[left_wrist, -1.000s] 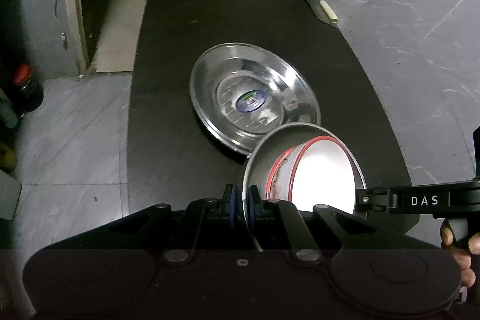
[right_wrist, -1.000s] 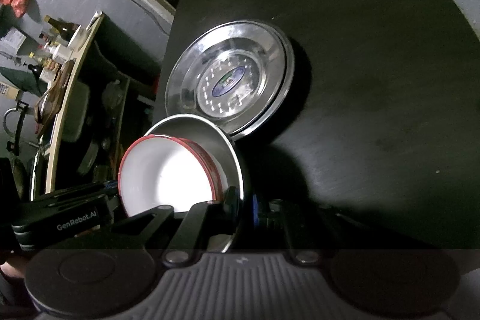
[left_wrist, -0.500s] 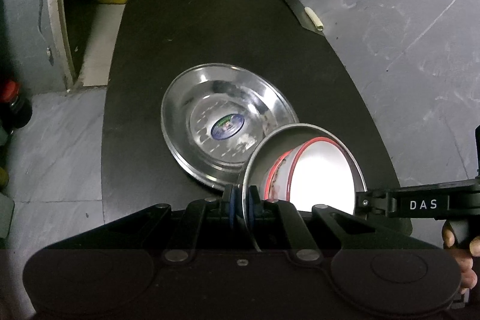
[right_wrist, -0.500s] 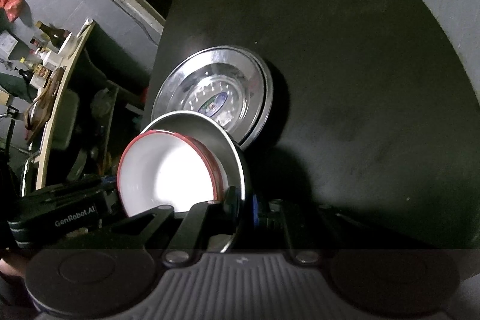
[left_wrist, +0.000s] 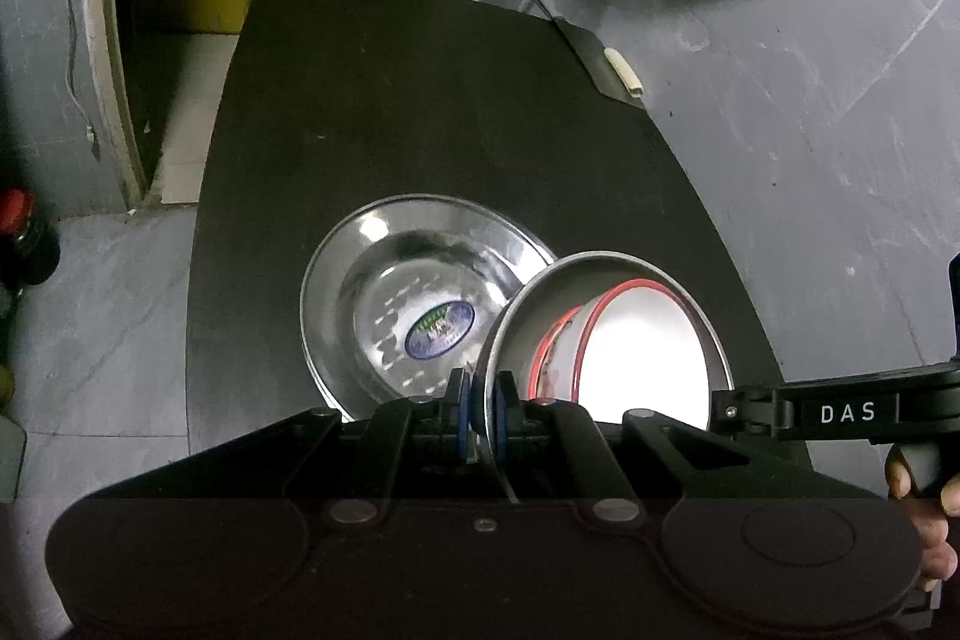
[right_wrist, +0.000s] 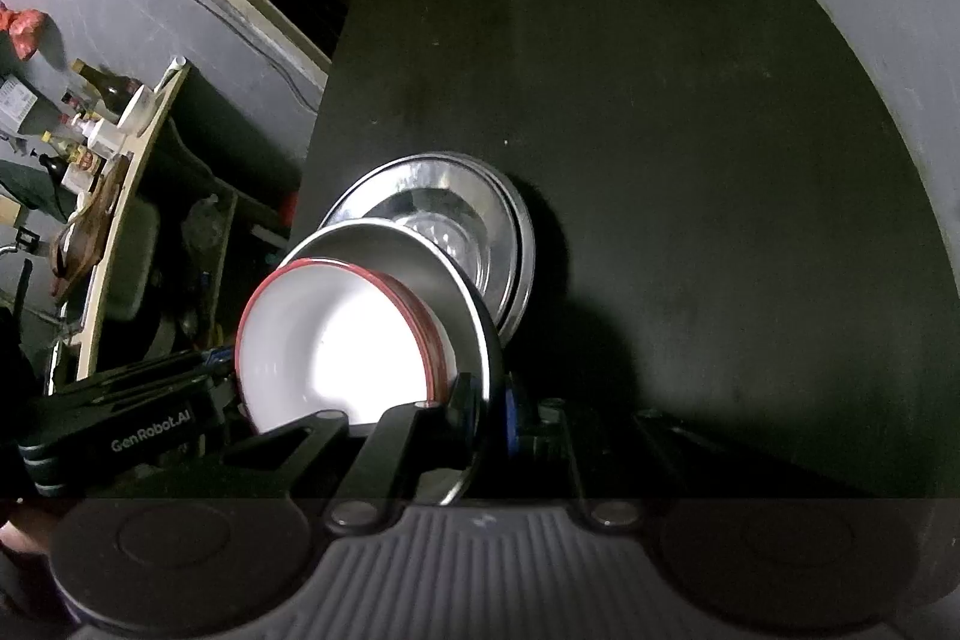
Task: Organize plates and bowls
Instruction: 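Carry the bowl stack with both grippers over the steel plate stack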
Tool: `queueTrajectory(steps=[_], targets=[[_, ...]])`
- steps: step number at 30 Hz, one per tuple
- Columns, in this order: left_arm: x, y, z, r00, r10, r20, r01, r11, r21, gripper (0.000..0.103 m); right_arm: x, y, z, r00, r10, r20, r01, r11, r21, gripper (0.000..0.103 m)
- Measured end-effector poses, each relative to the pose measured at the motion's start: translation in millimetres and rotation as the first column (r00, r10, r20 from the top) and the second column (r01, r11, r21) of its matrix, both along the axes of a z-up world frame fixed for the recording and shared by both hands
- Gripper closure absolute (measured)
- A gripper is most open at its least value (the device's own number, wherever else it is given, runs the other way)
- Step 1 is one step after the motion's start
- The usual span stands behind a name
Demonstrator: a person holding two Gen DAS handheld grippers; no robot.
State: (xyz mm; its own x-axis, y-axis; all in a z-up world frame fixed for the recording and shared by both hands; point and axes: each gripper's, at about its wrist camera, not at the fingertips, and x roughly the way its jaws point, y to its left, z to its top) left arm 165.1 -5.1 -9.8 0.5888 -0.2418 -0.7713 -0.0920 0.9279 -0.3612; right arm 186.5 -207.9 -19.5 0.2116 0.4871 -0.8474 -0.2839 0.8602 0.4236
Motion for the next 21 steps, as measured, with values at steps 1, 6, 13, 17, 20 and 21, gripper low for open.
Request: queueTrajectory(steps=[1, 6, 13, 17, 20, 21], targets=[[2, 1, 0, 1.000, 0.005, 0.000, -0.005, 1.000, -0.001, 0.097, 3, 1, 0, 1.000, 0.004, 0.001, -0.004, 1.000, -0.001, 0.092], [13, 5, -1, 0.999, 0.040, -0.006, -0.040, 0.999, -0.001, 0.097, 19, 7, 1, 0.999, 0.035, -0.003, -0.035, 0.999, -0.006, 0.092], [24, 20, -2, 0.994, 0.107, -0.009, -0.107, 0.994, 0.003, 0.097, 43, 26, 0, 0.995, 0.098, 0.000, -0.098, 0.995, -0.008, 0.092], [29, 30, -4, 0.990, 0.143, -0.017, -0.143, 0.990, 0.008, 0.097, 53, 37, -2, 0.991, 0.131, 0.001, -0.131, 0.991, -0.004, 0.092], [33, 35, -6, 0.986, 0.162, -0.027, -0.162, 0.987, 0.018, 0.097, 61, 47, -4, 0.988, 0.155, -0.002, -0.155, 0.988, -0.008, 0.092], [35, 37, -7, 0.985, 0.168, -0.032, -0.168, 0.986, 0.021, 0.097, 62, 49, -5, 0.987, 0.160, -0.002, -0.160, 0.987, -0.007, 0.092]])
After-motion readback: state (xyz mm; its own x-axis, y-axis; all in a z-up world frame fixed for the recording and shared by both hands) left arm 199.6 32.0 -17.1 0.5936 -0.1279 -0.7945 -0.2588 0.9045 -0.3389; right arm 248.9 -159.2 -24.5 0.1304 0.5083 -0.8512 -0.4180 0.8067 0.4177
